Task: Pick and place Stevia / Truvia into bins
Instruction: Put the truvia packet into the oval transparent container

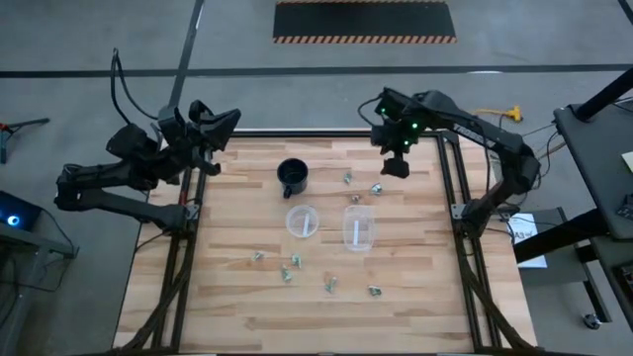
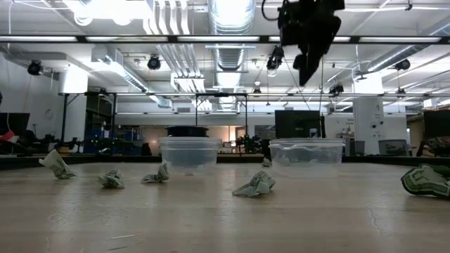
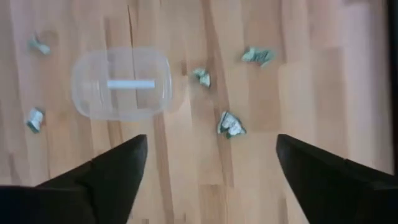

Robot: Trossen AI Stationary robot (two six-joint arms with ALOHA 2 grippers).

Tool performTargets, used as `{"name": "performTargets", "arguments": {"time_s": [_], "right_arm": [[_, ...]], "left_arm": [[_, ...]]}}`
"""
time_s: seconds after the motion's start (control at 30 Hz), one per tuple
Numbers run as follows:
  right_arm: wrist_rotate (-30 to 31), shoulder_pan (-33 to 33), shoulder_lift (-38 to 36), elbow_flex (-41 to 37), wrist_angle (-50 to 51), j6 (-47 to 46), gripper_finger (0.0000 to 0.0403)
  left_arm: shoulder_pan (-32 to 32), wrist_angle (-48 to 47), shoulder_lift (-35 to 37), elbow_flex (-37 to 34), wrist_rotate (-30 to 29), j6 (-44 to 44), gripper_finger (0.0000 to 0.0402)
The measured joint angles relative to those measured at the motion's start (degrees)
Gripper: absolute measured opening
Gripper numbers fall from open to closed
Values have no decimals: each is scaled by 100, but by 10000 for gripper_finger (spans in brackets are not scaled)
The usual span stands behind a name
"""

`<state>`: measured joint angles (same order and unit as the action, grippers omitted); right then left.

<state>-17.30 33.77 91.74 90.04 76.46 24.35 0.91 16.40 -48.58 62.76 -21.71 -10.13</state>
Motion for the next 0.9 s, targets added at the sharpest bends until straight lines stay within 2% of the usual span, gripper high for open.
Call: {"name": "performTargets", "arguments": {"time_s": [0.23,0.9], "right_arm": [[59,47,304,-654,-228,176,363],[399,39,361,-2669,-2901,-122,363]], "left_arm": [[0,4,37,0,0,2,2],[-1,-47,-35,-11,-2,-4,2]]}}
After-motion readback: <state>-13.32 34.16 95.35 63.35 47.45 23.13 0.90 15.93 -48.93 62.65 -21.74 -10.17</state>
